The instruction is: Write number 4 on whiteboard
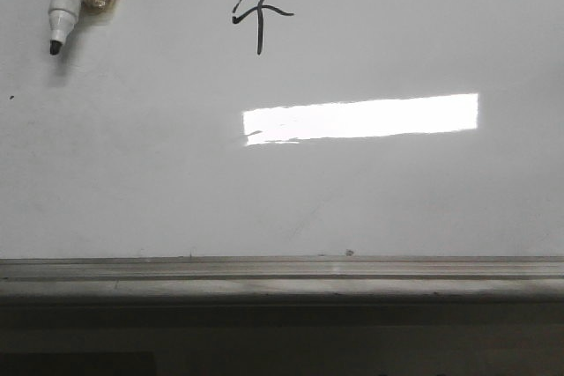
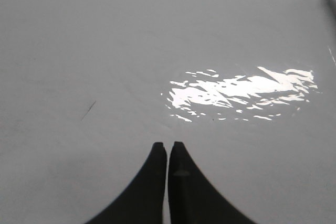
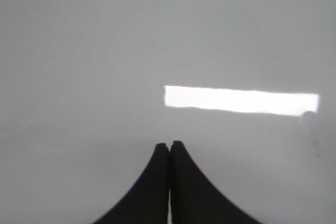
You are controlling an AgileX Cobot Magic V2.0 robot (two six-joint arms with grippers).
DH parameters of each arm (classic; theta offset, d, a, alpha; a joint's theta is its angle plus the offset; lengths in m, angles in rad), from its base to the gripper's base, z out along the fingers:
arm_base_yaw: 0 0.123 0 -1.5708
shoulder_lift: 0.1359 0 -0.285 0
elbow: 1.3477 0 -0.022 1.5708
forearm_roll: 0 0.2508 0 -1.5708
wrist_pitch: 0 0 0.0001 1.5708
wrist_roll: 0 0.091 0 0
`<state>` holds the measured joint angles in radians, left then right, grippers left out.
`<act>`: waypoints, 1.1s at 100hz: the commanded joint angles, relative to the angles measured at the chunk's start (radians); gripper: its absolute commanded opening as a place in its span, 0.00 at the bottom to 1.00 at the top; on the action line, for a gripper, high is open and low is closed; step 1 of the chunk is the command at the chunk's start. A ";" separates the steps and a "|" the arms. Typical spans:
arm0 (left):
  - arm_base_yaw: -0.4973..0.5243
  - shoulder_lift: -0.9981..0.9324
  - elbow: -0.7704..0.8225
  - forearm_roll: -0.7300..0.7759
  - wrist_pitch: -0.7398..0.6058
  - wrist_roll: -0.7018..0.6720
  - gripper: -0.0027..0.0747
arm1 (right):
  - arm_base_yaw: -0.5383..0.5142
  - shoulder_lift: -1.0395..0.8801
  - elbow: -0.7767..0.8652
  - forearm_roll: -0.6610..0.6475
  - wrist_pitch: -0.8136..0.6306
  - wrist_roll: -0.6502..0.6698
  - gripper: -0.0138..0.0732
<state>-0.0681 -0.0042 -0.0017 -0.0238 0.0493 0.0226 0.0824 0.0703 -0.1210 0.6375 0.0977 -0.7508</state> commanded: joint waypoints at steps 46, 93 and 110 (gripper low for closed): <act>0.001 -0.029 0.027 0.000 -0.081 -0.012 0.01 | -0.153 -0.100 0.152 -0.645 -0.091 0.525 0.08; 0.001 -0.029 0.027 0.000 -0.081 -0.012 0.01 | -0.153 -0.101 0.150 -0.653 -0.098 0.524 0.08; 0.001 -0.029 0.027 0.000 -0.081 -0.012 0.01 | -0.153 -0.101 0.150 -0.653 -0.085 0.524 0.08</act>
<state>-0.0681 -0.0042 -0.0017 -0.0238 0.0472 0.0226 -0.0641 -0.0080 0.0077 0.0000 0.0906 -0.2259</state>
